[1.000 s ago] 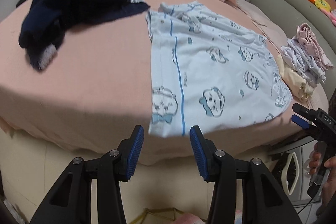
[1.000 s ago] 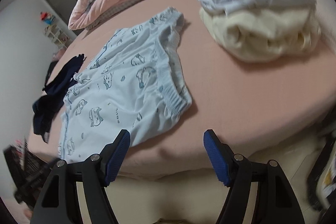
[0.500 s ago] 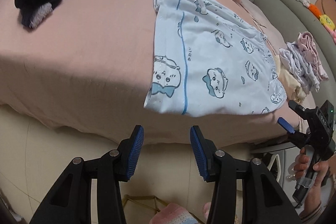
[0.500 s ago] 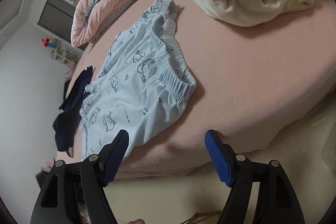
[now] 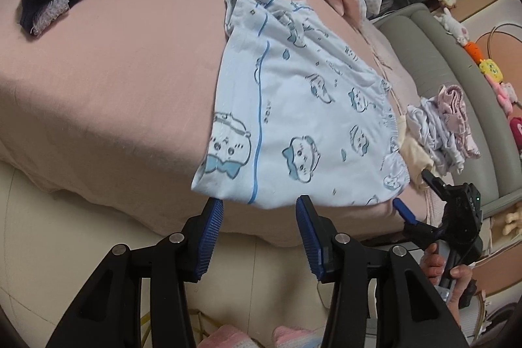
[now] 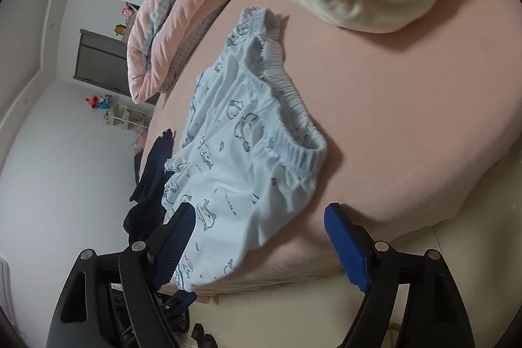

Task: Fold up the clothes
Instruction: 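Grasp the pajama hem corner with the left gripper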

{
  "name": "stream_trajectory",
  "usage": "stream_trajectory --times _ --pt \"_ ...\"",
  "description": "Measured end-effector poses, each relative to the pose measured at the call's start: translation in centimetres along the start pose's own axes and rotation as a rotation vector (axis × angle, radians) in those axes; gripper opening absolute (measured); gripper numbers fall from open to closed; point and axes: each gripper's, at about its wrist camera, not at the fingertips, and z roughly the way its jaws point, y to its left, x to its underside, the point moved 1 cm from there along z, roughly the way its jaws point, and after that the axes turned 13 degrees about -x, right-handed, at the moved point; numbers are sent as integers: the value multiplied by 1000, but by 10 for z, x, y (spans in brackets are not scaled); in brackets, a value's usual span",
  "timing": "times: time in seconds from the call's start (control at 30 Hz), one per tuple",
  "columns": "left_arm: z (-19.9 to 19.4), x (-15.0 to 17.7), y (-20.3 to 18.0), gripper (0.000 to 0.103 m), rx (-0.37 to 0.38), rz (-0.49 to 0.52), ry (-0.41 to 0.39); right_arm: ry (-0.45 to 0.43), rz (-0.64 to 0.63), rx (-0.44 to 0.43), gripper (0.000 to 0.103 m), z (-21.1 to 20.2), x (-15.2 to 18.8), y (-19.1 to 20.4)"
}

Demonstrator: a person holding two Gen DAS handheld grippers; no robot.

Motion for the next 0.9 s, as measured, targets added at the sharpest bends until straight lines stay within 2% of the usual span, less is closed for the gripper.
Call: stream_trajectory --times 0.3,0.43,0.57,0.63,0.73,0.9 --pt "14 -3 12 47 83 -107 53 22 -11 -10 82 20 -9 4" --pt "21 -1 22 47 152 -200 60 9 11 -37 82 24 -14 2" --pt "22 -2 28 48 196 -290 39 -7 63 -71 82 26 -19 -6" --pt "23 -4 28 52 208 -309 49 -11 72 -79 82 27 -21 -7" --pt "21 -4 29 53 231 -333 47 -12 69 -80 82 28 -22 -7" --pt "11 -9 29 53 331 -372 15 -14 78 -88 82 30 -24 -6"
